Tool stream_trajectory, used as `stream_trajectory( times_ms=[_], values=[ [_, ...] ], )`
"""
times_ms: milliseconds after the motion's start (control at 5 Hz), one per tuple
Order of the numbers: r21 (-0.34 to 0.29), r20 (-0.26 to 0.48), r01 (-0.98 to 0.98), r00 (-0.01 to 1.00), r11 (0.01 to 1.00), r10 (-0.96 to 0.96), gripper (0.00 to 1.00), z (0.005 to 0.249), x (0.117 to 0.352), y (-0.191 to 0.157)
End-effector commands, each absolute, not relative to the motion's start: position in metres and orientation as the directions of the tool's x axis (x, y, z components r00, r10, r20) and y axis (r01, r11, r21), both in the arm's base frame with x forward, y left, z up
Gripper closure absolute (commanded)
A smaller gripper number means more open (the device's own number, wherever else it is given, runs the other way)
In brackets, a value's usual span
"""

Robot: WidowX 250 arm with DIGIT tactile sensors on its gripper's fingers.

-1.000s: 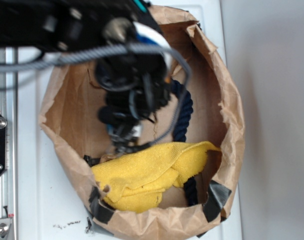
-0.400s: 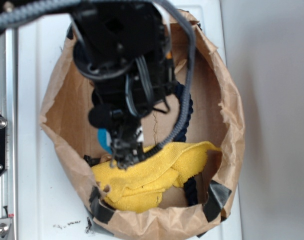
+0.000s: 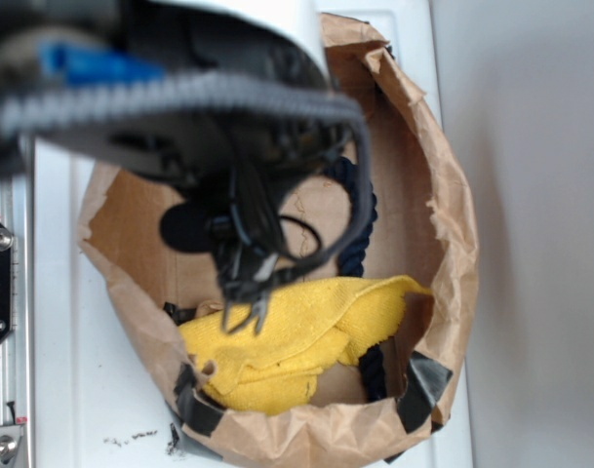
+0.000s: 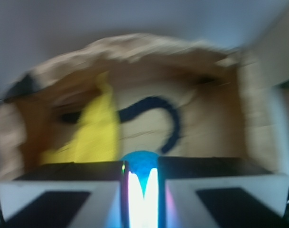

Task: Grab the blue ball.

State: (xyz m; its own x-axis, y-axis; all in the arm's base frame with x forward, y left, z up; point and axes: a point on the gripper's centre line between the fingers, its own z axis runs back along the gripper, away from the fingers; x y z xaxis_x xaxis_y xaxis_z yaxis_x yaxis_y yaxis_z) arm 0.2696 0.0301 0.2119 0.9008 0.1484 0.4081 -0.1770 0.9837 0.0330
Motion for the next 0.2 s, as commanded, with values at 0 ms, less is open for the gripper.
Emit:
stream_trajectory(
  times_ms=[0],
  values=[
    [0.114,0.453,-0.208,0.881,0.972,0.135,1.00,0.2374,0.2763,0.0176]
  ],
)
